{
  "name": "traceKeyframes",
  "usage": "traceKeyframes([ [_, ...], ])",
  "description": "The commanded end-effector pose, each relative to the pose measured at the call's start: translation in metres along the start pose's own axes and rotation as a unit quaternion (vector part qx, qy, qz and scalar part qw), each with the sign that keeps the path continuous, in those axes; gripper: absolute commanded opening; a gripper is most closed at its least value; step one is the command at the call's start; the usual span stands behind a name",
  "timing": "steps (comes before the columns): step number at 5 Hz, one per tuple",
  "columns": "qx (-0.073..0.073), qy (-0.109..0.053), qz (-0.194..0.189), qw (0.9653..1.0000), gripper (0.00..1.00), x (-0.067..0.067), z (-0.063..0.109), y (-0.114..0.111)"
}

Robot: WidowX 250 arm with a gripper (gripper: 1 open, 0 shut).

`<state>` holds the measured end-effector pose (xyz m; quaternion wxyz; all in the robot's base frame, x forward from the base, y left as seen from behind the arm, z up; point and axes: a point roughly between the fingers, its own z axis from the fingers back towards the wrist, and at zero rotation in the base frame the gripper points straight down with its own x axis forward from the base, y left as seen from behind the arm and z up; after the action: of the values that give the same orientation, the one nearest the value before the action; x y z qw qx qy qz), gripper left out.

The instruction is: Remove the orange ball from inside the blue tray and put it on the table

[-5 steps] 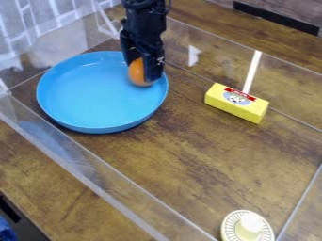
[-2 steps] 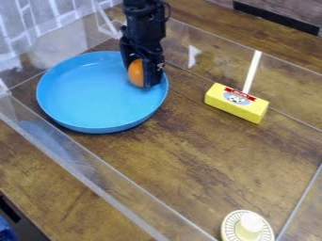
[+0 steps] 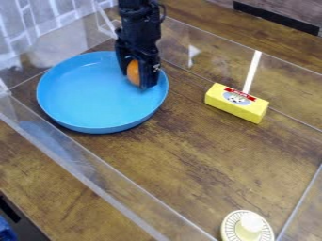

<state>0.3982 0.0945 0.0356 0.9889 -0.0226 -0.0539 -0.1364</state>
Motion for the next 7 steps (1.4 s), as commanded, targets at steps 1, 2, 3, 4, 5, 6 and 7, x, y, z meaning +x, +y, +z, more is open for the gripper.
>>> traceKeyframes([
  [1, 0.020, -0.041, 0.006, 0.9989, 1.00, 0.006, 0.039, 0.005],
  [2, 0.020, -0.038, 0.012, 0.9990, 0.00, 0.005, 0.044, 0.002],
  [3, 0.019, -0.035, 0.018, 0.9991, 0.00, 0.004, 0.050, -0.002],
  [4, 0.018, -0.031, 0.024, 0.9991, 0.00, 0.004, 0.057, -0.006],
  [5, 0.017, -0.029, 0.031, 0.9990, 0.00, 0.003, 0.062, -0.011],
  [6, 0.016, -0.028, 0.032, 0.9990, 0.00, 0.002, 0.065, -0.015],
  [7, 0.015, -0.027, 0.033, 0.9990, 0.00, 0.002, 0.067, -0.019],
])
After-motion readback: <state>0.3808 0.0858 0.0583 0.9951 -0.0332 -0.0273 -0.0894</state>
